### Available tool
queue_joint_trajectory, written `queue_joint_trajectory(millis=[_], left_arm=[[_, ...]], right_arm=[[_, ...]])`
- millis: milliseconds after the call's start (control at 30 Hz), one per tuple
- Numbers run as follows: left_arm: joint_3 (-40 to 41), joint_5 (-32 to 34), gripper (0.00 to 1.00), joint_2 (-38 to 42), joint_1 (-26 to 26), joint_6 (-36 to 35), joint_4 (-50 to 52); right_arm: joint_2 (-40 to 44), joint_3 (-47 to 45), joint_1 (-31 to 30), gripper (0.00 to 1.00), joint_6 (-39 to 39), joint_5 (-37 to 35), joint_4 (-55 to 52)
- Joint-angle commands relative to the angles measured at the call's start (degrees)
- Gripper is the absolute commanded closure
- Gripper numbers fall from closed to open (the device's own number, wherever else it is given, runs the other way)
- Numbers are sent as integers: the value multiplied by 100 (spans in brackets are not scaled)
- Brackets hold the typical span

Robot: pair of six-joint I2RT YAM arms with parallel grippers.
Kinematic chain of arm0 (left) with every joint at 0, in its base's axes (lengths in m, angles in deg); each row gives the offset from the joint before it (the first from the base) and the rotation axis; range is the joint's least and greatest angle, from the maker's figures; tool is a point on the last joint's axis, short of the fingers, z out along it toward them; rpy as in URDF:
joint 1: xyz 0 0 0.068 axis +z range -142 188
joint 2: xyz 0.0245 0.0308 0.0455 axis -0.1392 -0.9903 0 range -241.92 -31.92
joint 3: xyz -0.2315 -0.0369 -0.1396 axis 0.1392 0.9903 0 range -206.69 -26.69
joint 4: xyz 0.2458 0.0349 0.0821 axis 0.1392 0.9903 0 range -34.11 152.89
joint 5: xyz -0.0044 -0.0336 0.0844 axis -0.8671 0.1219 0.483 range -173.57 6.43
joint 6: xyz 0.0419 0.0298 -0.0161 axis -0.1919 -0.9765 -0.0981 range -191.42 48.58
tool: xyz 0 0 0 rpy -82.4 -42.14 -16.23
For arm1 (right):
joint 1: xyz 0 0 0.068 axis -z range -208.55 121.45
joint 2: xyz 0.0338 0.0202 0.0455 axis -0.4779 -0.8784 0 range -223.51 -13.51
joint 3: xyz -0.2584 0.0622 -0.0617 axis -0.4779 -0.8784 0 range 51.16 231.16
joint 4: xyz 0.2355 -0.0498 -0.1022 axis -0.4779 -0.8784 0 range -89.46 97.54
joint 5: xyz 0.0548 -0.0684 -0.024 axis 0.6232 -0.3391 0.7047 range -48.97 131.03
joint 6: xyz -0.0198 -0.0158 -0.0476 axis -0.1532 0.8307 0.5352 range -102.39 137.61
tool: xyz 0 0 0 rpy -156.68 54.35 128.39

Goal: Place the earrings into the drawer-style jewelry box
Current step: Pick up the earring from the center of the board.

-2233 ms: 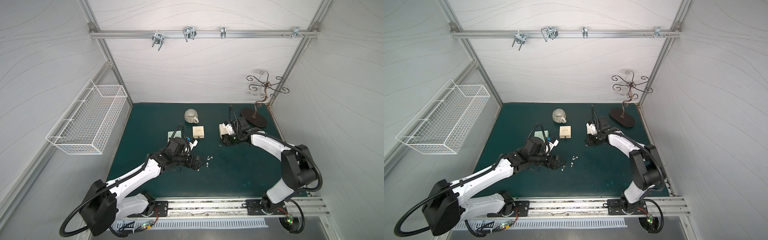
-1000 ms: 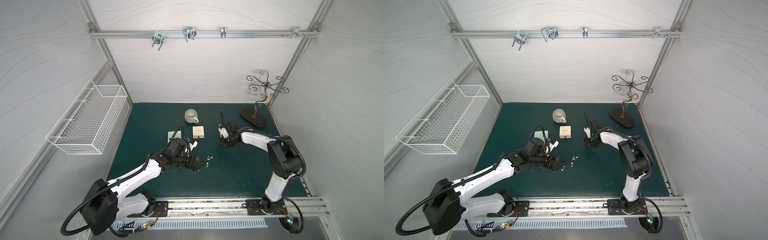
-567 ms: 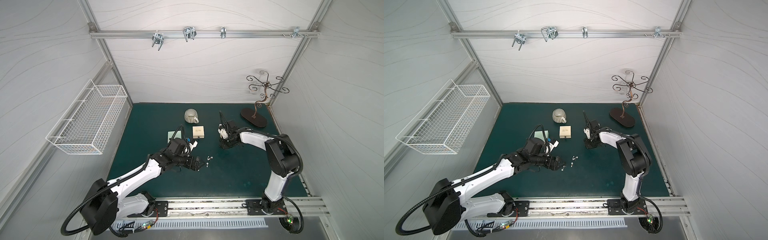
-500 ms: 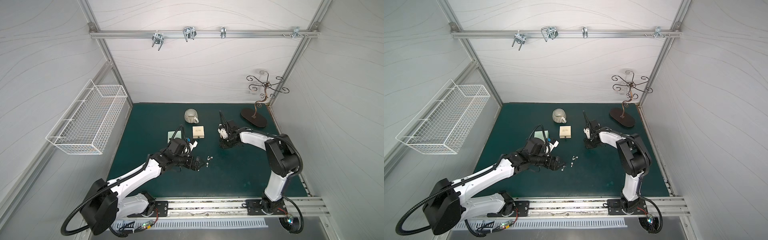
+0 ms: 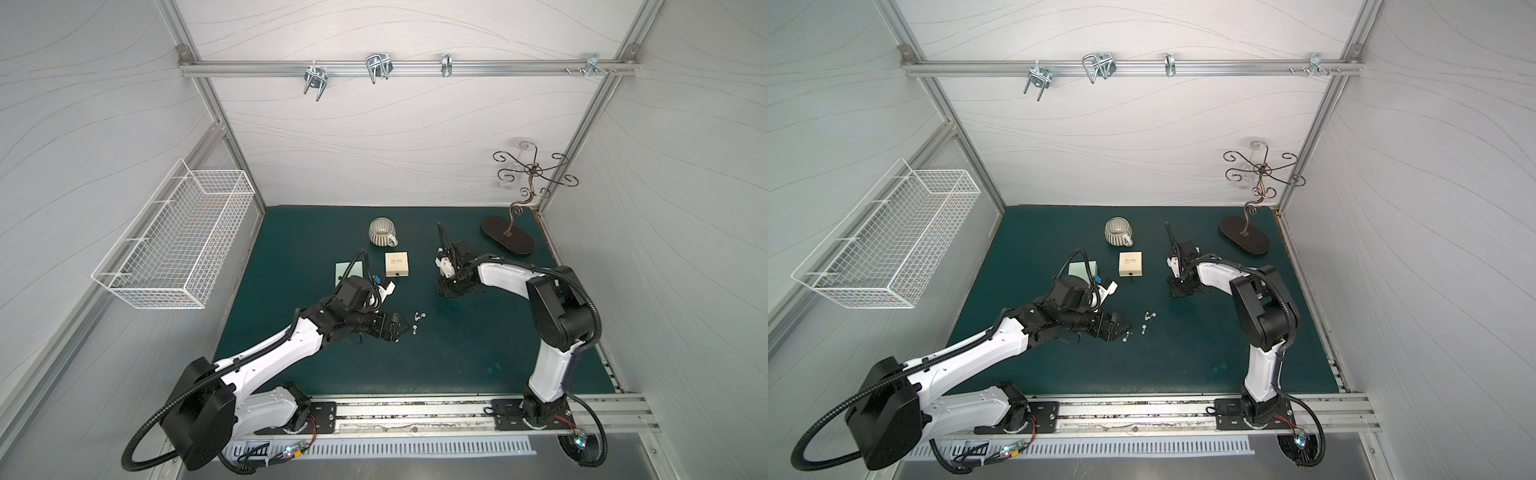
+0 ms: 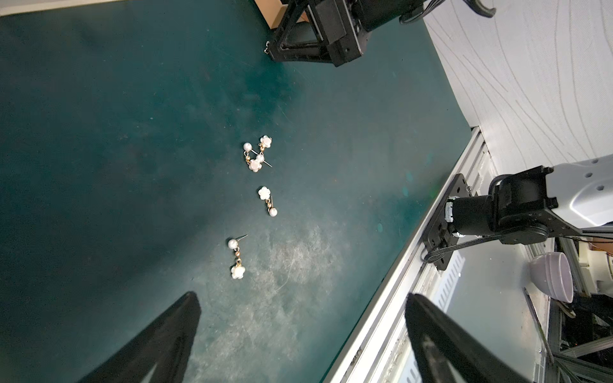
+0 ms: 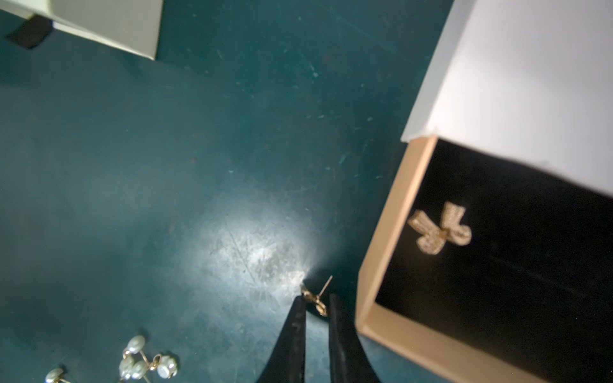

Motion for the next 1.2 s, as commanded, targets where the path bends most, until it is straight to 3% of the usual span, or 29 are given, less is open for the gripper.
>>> queue_joint_trajectory(millis=[0, 500, 1167], left_arm=[[-19, -2, 1, 39, -28, 2, -173], [-13, -1, 1, 69, -30, 11, -179], [1, -44, 1, 27, -22, 21, -194]], right_arm=[[-125, 108, -48, 86, 88, -40, -20], [-77, 104, -71, 99, 91, 159, 7], [786, 319, 83, 100, 29, 324, -353]])
